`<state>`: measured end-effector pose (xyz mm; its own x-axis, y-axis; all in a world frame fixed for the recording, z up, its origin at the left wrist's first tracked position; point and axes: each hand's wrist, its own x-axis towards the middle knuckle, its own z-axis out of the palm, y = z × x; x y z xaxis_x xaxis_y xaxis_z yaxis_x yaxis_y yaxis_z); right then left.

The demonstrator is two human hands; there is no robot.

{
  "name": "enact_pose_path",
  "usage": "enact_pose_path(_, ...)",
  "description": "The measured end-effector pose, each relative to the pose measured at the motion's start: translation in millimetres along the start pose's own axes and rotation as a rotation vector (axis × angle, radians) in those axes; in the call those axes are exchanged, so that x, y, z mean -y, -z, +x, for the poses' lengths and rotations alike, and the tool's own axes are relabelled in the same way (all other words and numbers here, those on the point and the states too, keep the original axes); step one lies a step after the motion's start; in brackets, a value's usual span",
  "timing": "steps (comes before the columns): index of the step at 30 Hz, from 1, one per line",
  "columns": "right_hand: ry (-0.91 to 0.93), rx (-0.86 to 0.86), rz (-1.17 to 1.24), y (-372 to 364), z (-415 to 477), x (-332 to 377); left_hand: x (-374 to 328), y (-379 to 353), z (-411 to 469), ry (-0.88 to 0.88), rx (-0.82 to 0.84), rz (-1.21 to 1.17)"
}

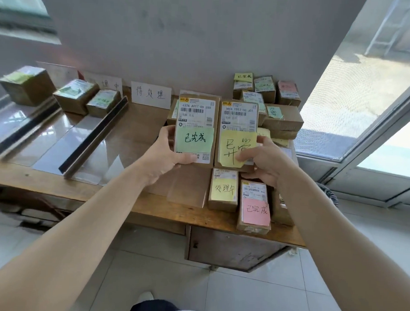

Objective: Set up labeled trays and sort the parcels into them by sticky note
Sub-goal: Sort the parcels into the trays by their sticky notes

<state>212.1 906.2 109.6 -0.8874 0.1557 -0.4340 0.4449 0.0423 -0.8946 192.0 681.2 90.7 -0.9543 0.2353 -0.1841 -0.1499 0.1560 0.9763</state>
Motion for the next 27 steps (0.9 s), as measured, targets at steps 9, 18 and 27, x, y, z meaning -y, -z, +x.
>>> enact_pose_path(9,0.042,-0.032,0.054,-52.8,15.0,30.9,-7.8,59.5,24.6,0.033,0.085,-0.025)
enact_pose_path(18,0.033,-0.017,0.033,-122.1,43.9,51.0,0.1,133.6,54.6,0.097,0.079,-0.029)
enact_pose_path(27,0.004,0.022,0.077,-183.3,84.1,62.3,15.2,200.2,81.9,0.117,0.029,-0.035)
